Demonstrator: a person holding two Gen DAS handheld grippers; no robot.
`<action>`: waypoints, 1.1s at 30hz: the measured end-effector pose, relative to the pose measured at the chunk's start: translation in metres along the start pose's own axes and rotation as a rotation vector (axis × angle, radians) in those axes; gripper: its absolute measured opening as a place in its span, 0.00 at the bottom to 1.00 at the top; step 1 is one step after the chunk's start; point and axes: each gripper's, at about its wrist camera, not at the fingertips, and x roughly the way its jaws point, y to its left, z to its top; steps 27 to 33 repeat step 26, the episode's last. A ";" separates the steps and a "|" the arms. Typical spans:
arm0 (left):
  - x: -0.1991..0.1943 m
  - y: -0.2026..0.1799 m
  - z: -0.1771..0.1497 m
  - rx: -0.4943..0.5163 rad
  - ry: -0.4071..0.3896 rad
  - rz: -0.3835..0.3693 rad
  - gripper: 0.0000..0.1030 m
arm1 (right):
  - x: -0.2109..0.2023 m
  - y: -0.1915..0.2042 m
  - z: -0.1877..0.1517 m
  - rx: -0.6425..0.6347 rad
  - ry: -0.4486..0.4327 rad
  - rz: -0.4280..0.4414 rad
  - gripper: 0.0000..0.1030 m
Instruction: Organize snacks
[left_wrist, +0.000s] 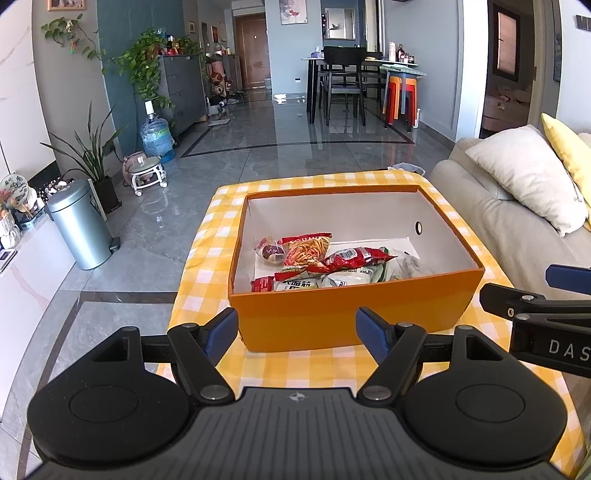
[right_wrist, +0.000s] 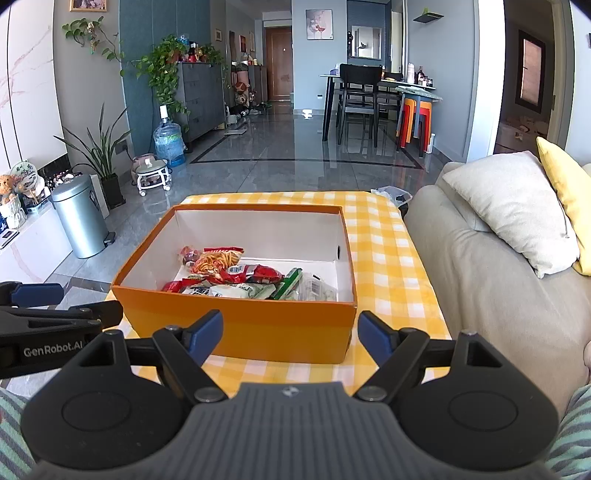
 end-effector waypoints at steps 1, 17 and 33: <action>0.000 0.000 0.000 -0.001 0.002 -0.001 0.83 | 0.000 0.000 0.000 0.000 0.001 0.000 0.75; -0.006 -0.003 0.001 0.007 -0.005 -0.029 0.83 | 0.000 0.000 -0.002 -0.001 0.003 -0.002 0.76; -0.007 -0.003 0.000 0.010 -0.018 -0.029 0.83 | 0.000 -0.002 -0.004 0.002 0.012 -0.006 0.77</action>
